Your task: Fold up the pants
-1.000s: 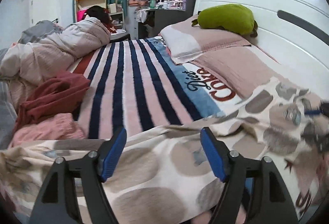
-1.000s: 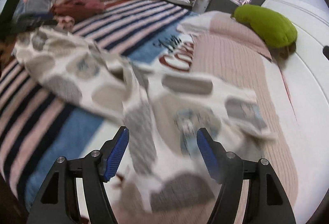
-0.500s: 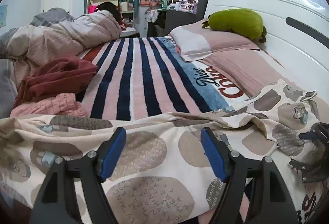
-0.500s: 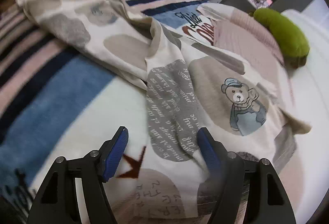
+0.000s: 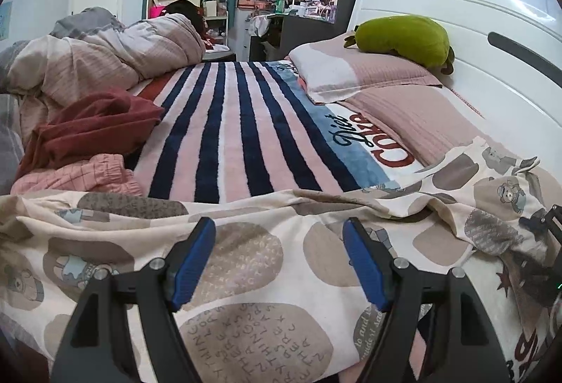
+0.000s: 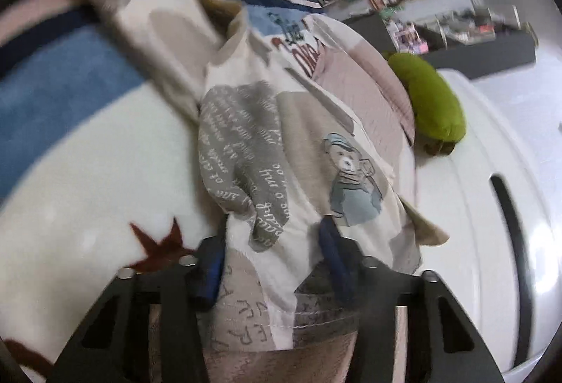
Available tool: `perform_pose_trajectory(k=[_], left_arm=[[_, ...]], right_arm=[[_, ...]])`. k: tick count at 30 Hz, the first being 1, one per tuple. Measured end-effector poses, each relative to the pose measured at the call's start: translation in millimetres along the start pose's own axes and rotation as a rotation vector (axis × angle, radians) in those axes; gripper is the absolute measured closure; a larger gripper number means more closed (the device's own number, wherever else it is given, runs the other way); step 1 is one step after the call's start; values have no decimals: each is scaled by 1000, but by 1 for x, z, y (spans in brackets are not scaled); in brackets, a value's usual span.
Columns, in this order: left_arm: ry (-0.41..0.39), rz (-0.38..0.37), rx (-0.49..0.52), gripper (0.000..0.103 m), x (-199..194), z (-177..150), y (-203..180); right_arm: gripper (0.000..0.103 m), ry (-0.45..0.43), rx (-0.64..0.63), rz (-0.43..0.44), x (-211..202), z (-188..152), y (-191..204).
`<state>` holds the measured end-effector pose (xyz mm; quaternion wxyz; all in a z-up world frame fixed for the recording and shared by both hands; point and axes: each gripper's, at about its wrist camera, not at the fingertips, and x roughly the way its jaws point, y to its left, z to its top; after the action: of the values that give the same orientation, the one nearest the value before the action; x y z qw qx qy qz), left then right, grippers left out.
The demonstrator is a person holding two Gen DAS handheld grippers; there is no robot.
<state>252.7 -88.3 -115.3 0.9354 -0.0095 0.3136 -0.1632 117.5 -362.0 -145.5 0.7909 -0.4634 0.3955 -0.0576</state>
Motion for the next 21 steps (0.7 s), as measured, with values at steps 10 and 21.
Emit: perform_pose_trajectory(k=[10,21], left_arm=[[13,-8,-29,32,6,-1,8],[47,31,-25,32,23,-6,13]], right_arm=[[101,-59,247,36,-5,17,-82],[101,-51,431,143,59,49,-172]])
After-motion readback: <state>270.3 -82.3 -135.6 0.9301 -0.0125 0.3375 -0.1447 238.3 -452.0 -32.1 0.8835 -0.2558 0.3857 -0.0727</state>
